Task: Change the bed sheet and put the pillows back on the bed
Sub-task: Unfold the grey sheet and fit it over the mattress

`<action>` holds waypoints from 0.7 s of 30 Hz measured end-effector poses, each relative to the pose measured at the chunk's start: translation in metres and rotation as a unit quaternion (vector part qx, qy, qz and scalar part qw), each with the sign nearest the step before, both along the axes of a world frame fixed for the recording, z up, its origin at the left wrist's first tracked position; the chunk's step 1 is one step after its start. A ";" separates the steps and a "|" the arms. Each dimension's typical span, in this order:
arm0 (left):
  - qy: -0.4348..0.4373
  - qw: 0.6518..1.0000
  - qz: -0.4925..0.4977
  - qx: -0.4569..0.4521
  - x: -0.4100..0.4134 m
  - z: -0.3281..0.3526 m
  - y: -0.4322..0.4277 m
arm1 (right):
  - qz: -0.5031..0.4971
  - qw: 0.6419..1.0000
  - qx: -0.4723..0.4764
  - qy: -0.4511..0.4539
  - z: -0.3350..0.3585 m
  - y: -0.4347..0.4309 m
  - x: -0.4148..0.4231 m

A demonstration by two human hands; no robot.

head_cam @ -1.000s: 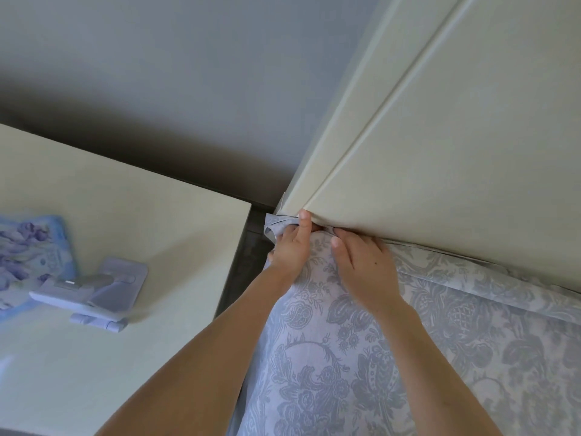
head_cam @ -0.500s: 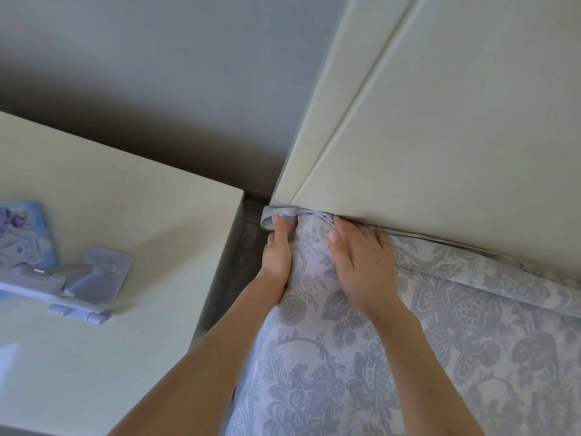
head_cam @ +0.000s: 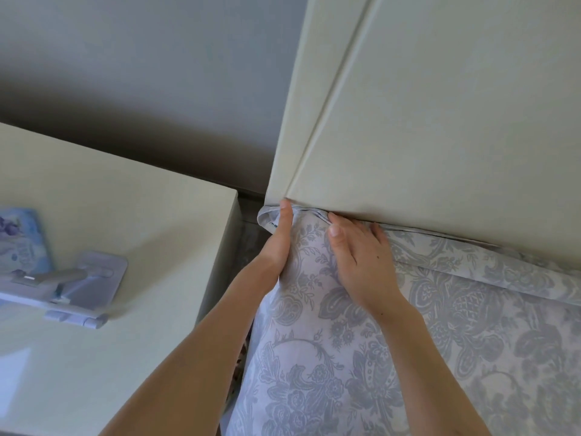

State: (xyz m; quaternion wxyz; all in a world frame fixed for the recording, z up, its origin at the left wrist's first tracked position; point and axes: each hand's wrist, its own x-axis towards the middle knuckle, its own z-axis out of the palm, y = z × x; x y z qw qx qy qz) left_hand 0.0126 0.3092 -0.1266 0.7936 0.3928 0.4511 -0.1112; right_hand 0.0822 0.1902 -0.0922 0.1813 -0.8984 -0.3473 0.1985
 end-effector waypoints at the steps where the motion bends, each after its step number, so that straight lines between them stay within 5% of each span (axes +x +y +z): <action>1: -0.006 1.000 -0.006 -0.002 0.001 0.003 0.001 | -0.009 1.000 0.008 0.004 0.001 0.000 -0.001; 10: -0.113 0.992 -0.007 -0.051 -0.011 0.049 -0.014 | -0.119 0.985 0.094 0.077 0.084 -0.021 0.004; 21: -0.121 0.985 -0.106 -0.058 -0.011 0.152 -0.041 | -0.048 0.970 -0.033 0.237 0.219 -0.059 0.039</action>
